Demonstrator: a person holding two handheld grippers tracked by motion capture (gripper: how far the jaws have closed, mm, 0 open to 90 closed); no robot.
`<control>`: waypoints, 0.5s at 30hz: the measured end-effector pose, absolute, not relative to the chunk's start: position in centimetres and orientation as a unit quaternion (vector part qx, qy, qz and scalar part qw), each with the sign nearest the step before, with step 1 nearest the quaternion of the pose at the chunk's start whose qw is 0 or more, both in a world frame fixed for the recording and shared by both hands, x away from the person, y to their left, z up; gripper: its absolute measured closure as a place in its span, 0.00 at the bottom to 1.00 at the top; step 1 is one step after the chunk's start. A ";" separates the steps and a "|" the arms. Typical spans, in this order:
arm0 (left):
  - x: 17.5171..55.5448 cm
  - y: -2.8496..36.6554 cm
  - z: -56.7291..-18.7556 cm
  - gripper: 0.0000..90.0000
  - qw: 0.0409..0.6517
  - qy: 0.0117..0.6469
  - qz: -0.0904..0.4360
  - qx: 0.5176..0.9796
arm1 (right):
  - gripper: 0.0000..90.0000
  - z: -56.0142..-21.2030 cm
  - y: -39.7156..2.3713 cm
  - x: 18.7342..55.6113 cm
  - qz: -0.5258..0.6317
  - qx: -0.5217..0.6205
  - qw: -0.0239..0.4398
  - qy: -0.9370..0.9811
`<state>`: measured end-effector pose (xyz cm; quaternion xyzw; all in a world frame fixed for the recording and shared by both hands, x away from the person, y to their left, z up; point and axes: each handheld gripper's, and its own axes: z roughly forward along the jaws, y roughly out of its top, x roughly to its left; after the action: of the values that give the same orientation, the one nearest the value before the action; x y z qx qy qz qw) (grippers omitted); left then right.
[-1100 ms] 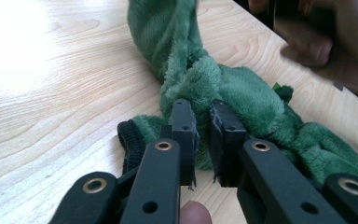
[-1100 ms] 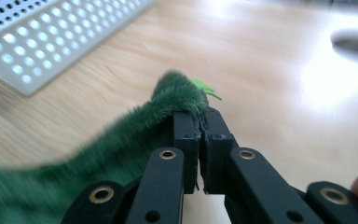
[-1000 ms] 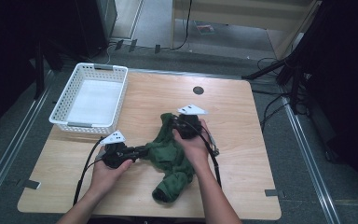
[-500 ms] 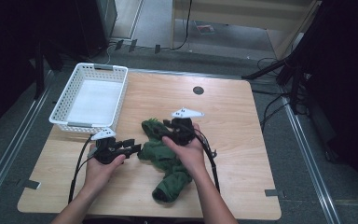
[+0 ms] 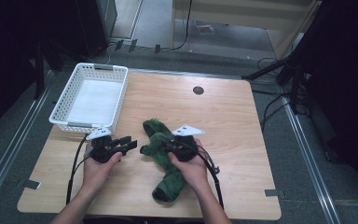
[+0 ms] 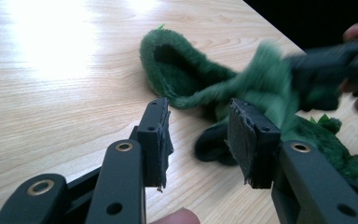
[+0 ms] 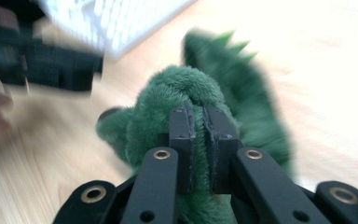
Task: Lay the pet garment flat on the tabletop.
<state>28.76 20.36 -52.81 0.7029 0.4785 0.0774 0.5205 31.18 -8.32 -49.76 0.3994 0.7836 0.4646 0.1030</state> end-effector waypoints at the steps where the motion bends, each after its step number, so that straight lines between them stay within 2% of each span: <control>1: 28.8 20.4 -52.9 0.65 0.519 0.480 0.076 0.703 | 0.92 -49.5 -9.0 31.3 0.471 0.410 0.108 0.773; 2: 28.9 20.2 -53.1 0.65 0.518 0.481 0.073 0.704 | 0.89 -49.2 -10.5 31.6 0.476 0.429 0.116 0.759; 7: 28.9 19.7 -53.2 0.64 0.514 0.478 0.068 0.709 | 0.86 -49.6 -12.2 31.9 0.465 0.449 0.121 0.753; 8: 28.9 19.5 -53.3 0.63 0.514 0.475 0.064 0.711 | 0.81 -50.2 -12.8 31.9 0.457 0.450 0.107 0.760; 9: 28.9 19.4 -53.3 0.63 0.514 0.474 0.063 0.712 | 0.81 -50.2 -12.8 31.9 0.457 0.450 0.107 0.760; 10: 28.9 19.1 -53.4 0.61 0.513 0.472 0.055 0.715 | 0.71 -50.8 -12.8 31.8 0.451 0.429 0.066 0.780; 11: 28.9 19.1 -53.4 0.60 0.513 0.472 0.055 0.715 | 0.66 -51.1 -12.6 31.6 0.443 0.411 0.052 0.795; 13: 28.8 18.8 -53.5 0.57 0.524 0.460 0.047 0.715 | 0.52 -51.3 -12.4 31.0 0.432 0.392 0.067 0.810; 15: 28.7 18.5 -53.4 0.56 0.532 0.454 0.045 0.713 | 0.49 -51.2 -12.7 30.9 0.439 0.394 0.072 0.804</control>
<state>28.75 18.55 -53.42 0.7129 0.4542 0.0452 0.5324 30.85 -12.72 -51.16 0.3943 0.8040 0.4391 0.0722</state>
